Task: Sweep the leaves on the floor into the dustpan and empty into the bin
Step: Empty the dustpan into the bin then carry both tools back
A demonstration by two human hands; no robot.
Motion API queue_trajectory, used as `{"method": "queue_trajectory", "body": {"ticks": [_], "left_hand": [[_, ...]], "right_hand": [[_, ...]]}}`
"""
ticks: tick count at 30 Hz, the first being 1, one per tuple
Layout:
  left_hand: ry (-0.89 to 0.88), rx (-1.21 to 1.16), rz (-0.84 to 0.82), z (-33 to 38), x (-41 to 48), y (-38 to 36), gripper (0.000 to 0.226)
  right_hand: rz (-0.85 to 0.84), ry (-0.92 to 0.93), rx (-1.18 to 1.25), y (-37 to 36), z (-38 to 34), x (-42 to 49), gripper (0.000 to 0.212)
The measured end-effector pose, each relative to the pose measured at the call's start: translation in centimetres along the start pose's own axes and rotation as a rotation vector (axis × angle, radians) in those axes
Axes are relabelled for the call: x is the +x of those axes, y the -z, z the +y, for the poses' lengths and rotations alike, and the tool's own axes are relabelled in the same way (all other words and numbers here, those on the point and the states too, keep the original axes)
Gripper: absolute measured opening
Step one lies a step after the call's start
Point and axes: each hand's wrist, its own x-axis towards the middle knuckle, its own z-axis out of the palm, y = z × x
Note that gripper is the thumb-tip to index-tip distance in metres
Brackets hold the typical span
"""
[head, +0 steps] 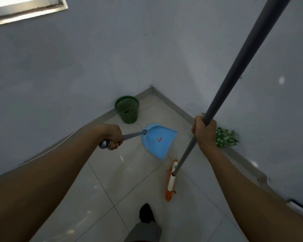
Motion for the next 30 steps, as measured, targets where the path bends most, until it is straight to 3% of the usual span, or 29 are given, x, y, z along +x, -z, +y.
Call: {"method": "queue_trajectory", "body": {"ticks": [8, 18, 24, 30], "left_hand": [[0.002, 0.274, -0.096, 2.6, 0.4, -10.6, 0.014], [-0.137, 0.631, -0.189, 13.3, -1.2, -21.9, 0.019], [-0.204, 0.781, -0.221, 20.3, -1.0, -28.1, 0.012], [-0.263, 0.922, -0.241, 29.0, 0.3, -31.9, 0.011]], "right_hand": [[0.168, -0.029, -0.013, 11.2, 1.5, -7.7, 0.039], [0.435, -0.088, -0.037, 24.8, 3.1, -12.6, 0.021], [0.574, -0.141, -0.044, 31.3, 3.6, -12.4, 0.017], [0.712, -0.178, -0.034, 37.2, 4.2, -9.2, 0.030]]}}
